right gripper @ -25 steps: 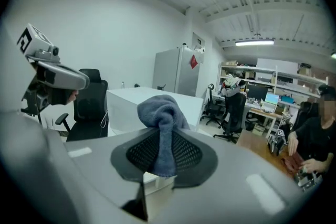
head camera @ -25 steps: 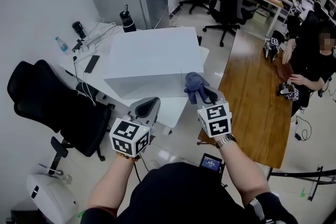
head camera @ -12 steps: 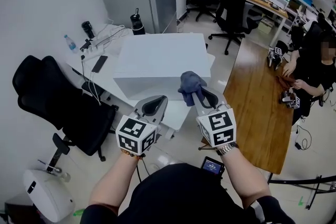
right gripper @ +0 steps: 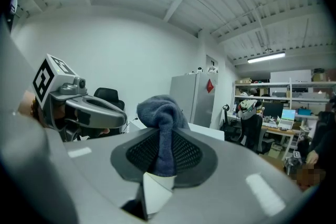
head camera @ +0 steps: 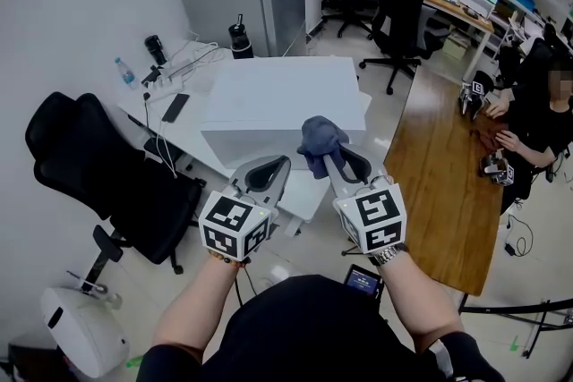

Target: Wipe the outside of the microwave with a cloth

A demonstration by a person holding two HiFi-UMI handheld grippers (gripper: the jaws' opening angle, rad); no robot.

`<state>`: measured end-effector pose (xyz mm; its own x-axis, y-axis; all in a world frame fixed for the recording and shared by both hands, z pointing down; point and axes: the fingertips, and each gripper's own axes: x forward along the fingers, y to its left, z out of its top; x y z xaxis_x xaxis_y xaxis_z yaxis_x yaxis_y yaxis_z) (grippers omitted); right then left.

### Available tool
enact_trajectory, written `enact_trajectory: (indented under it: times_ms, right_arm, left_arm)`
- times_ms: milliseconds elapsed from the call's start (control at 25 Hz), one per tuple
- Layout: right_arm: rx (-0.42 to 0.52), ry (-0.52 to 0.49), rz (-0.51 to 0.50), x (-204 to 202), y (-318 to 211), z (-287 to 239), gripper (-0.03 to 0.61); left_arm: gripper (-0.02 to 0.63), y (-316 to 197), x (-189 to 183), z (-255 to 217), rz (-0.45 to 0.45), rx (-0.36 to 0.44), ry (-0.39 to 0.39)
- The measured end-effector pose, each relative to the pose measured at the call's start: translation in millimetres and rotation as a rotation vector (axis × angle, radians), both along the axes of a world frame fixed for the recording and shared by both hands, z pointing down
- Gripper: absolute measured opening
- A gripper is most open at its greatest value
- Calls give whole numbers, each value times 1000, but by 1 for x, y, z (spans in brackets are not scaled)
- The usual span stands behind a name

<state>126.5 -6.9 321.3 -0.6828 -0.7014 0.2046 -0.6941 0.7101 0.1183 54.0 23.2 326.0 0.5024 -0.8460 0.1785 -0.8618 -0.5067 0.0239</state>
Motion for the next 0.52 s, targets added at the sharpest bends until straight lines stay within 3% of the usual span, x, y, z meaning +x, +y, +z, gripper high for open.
enact_trajectory:
  times_ms: [520]
  right_arm:
    - [8,-8,-8,-11,4,-7,71]
  left_arm:
    - [6,3,-10,-6,-9,14,-1]
